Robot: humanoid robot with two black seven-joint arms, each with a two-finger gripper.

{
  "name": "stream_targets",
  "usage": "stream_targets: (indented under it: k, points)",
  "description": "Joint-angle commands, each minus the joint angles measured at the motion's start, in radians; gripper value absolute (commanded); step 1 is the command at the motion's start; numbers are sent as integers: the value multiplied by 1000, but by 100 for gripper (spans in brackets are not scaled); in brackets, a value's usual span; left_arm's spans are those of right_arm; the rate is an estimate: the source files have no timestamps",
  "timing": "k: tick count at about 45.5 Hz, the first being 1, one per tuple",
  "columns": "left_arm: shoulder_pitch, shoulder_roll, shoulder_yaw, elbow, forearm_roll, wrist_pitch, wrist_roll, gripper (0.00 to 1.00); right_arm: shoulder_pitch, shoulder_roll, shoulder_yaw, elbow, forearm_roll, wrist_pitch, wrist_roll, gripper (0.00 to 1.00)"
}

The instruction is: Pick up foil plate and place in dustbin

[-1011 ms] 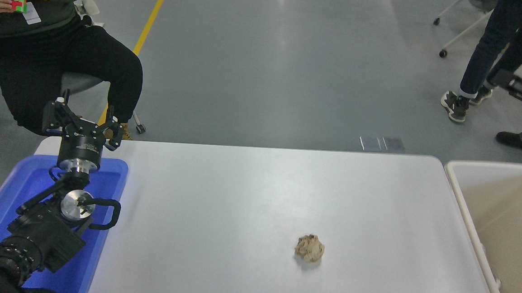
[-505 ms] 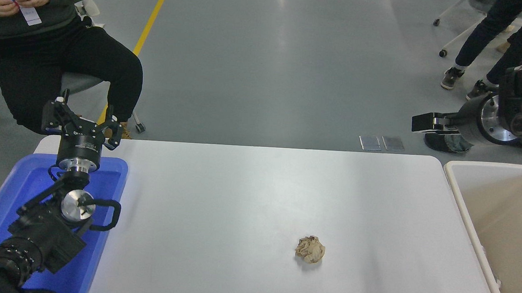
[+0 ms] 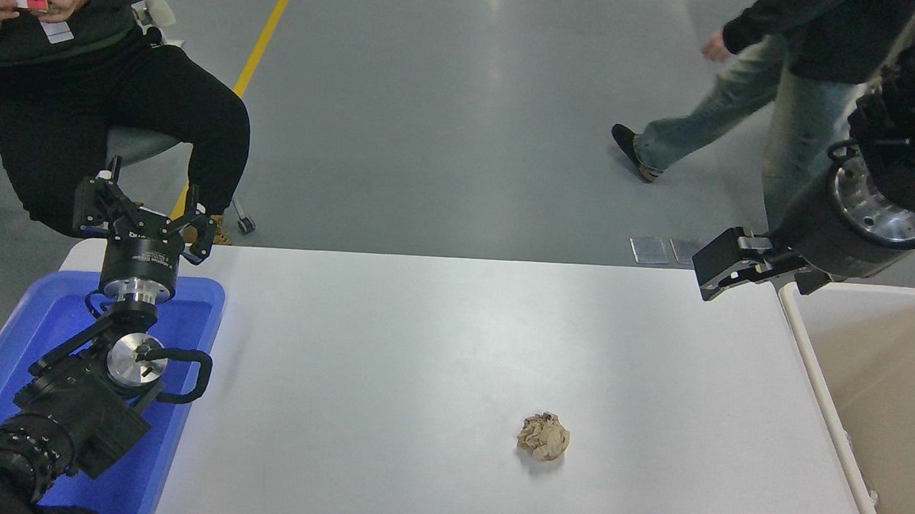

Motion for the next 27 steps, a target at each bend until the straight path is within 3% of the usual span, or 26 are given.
stream_targets:
  k: [1,17,27]
  points:
    - [0,0,0,0,0,0,0,99,39,132,-4,12,97,25,2,100]
    - [0,0,0,0,0,0,0,99,31,298,-27,1,225,-32,2,100]
    - [0,0,0,0,0,0,0,99,11,306,-36,-2,234,-61,2,100]
